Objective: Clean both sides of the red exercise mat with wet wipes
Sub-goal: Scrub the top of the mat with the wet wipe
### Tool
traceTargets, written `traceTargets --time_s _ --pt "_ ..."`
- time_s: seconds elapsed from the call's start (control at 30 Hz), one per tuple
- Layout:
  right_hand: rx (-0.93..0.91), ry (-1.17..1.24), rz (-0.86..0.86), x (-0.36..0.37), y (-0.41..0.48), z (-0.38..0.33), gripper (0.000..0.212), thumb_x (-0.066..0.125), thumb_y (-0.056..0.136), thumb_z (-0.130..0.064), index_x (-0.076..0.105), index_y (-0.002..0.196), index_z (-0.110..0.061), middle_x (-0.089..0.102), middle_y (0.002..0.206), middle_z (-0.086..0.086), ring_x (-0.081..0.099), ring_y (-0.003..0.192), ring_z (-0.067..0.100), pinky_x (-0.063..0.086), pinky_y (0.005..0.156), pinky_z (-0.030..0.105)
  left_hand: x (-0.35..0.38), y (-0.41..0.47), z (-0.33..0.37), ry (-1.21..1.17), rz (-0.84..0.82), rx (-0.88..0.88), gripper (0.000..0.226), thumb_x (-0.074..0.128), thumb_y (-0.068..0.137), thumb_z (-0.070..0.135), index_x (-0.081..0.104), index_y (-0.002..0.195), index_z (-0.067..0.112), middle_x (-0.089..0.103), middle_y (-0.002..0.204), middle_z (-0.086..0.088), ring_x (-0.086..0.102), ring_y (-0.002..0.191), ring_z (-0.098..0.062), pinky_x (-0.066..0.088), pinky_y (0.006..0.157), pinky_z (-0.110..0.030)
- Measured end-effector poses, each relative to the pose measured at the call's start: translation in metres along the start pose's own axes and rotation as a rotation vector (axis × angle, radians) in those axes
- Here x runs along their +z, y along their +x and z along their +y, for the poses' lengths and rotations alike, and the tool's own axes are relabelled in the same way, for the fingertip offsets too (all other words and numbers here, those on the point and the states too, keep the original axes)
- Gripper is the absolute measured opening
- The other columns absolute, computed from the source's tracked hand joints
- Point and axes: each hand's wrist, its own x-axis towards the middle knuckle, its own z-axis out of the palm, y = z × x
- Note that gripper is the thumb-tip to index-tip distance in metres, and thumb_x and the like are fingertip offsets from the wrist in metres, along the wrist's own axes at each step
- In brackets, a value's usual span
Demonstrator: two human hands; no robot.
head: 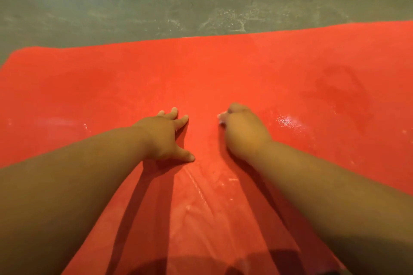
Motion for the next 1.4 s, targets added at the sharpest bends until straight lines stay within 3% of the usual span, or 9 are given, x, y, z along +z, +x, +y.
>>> traceTargets --time_s 0.13,0.33,0.6,0.73,0.83,1.03,1.13,1.33,1.4 --pt "-0.305 0.048 -0.137 -0.005 -0.024 -0.013 0.025 0.045 0.094 -0.021 0.066 0.109 -0.017 0.054 0.104 0.006 0.053 0.104 0.026 0.042 0.084 0.032 0.009 -0.021 0.004 -0.015 -0.037 0.032 0.117 0.068 0.067 0.071 -0.001 0.154 0.031 -0.011 0.161 0.002 0.001 0.148 -0.024 0.018 0.117 -0.035" --pt "0.371 -0.178 -0.022 -0.031 -0.031 0.065 0.026 0.047 0.092 -0.010 0.068 0.106 -0.002 0.060 0.110 0.021 0.059 0.104 0.035 0.046 0.087 0.037 0.029 -0.043 0.002 -0.071 -0.009 0.068 0.113 0.069 0.071 0.065 0.001 0.154 0.030 -0.010 0.161 0.004 -0.001 0.148 -0.018 0.016 0.118 -0.033" --pt "-0.261 0.139 -0.140 0.002 -0.053 -0.071 0.024 0.047 0.093 -0.016 0.066 0.108 -0.013 0.054 0.107 0.009 0.052 0.104 0.028 0.038 0.084 0.031 0.044 -0.054 -0.007 -0.118 -0.060 -0.139 0.135 0.069 0.056 0.077 -0.013 0.152 0.029 -0.020 0.159 -0.003 -0.009 0.147 -0.035 0.017 0.117 -0.052" --pt "0.134 0.023 -0.061 -0.015 -0.056 0.010 0.031 0.047 0.091 -0.010 0.069 0.111 -0.017 0.054 0.103 0.012 0.055 0.102 0.032 0.041 0.083 0.033 0.045 -0.061 -0.004 -0.100 -0.091 -0.184 0.131 0.069 0.060 0.076 -0.015 0.151 0.033 -0.021 0.159 0.000 -0.004 0.141 -0.052 0.013 0.115 -0.055" --pt "0.375 -0.112 -0.037 -0.031 -0.070 0.033 0.030 0.047 0.091 -0.006 0.069 0.111 -0.008 0.057 0.107 0.018 0.057 0.102 0.035 0.044 0.084 0.036 0.040 -0.059 -0.002 -0.076 -0.070 -0.166 0.131 0.071 0.061 0.073 -0.011 0.153 0.029 -0.018 0.160 -0.005 0.005 0.142 -0.049 0.010 0.116 -0.054" --pt "-0.057 0.106 -0.113 0.005 -0.082 -0.094 0.025 0.047 0.090 -0.010 0.064 0.107 -0.011 0.054 0.107 0.009 0.054 0.103 0.027 0.040 0.080 0.030 0.030 -0.061 -0.010 -0.027 -0.102 -0.098 0.126 0.076 0.067 0.060 -0.009 0.153 0.025 -0.016 0.160 -0.008 0.014 0.145 -0.036 0.008 0.118 -0.052" --pt "-0.225 0.127 -0.148 0.005 -0.085 -0.090 0.024 0.047 0.093 -0.016 0.065 0.107 -0.012 0.053 0.102 0.009 0.053 0.101 0.029 0.038 0.075 0.031 0.031 -0.062 -0.013 -0.040 -0.090 -0.087 0.127 0.077 0.066 0.058 -0.009 0.153 0.025 -0.015 0.160 -0.008 0.011 0.146 -0.033 0.007 0.119 -0.050" --pt "0.339 -0.102 -0.053 -0.030 -0.089 0.027 0.032 0.046 0.091 -0.006 0.068 0.113 -0.011 0.055 0.099 0.015 0.057 0.100 0.034 0.043 0.082 0.033 0.038 -0.072 -0.012 -0.028 -0.079 -0.088 0.117 0.072 0.074 0.058 -0.006 0.154 0.023 -0.014 0.160 -0.008 0.008 0.145 -0.042 0.008 0.117 -0.046" --pt "0.301 -0.081 -0.046 -0.023 -0.092 -0.001 0.029 0.047 0.089 -0.004 0.068 0.108 -0.005 0.054 0.087 0.012 0.055 0.102 0.032 0.041 0.083 0.032 0.038 -0.072 -0.009 -0.036 -0.112 -0.098 0.121 0.073 0.071 0.060 -0.009 0.153 0.025 -0.017 0.160 -0.005 0.002 0.143 -0.048 0.012 0.116 -0.048"
